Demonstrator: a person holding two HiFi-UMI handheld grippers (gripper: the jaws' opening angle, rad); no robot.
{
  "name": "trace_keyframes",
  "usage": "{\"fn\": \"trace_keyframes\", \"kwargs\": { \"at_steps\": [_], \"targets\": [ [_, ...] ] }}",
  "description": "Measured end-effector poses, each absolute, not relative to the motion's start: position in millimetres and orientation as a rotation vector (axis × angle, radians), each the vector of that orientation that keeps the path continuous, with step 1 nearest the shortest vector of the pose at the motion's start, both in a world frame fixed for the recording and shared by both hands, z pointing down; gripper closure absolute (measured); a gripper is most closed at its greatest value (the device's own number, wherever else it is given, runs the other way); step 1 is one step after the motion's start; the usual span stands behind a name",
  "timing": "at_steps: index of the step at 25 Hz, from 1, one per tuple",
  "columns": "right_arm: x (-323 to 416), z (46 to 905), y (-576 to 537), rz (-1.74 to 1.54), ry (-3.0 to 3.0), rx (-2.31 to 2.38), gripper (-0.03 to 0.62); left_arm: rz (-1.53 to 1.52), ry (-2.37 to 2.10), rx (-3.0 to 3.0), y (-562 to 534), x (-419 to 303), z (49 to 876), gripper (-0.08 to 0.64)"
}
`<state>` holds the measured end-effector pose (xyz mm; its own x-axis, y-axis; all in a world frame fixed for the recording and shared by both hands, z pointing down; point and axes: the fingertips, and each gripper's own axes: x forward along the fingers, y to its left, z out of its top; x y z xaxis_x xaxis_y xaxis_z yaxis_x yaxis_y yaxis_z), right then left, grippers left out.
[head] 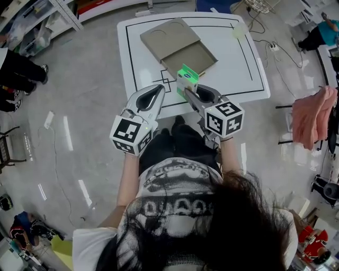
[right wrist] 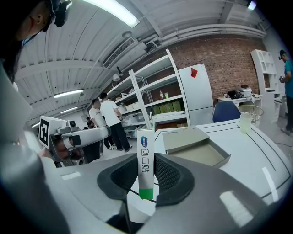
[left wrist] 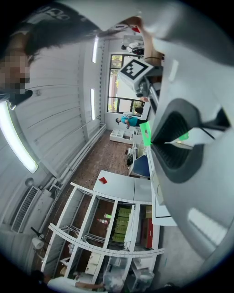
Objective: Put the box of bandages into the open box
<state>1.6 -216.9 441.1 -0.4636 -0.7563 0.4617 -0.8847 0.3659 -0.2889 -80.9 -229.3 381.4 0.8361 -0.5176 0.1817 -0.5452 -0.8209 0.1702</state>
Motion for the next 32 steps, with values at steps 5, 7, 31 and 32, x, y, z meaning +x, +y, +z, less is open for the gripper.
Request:
{"fn": "trace_keyframes", "kwargs": {
  "at_steps": [5, 7, 31, 32],
  "targets": [
    [21, 455, -236, 0.683, -2.341, 1.354, 0.495, 0.18, -0.858, 2.793, -241, -77, 380, 0.56],
    [30, 462, -248, 0.644, -2.315, 1.298, 0.495, 0.178, -0.874, 2.789, -246, -74, 380, 0.56],
    [68, 579, -352, 0.545, -2.148, 0.15, 0.495, 0.261, -1.122, 2.682, -288, -15, 394, 0.56],
    [67, 582, -353, 0.553, -2.13, 0.115, 0.495, 0.264, -1.136, 2.674, -290, -15, 394, 0.56]
  ]
}}
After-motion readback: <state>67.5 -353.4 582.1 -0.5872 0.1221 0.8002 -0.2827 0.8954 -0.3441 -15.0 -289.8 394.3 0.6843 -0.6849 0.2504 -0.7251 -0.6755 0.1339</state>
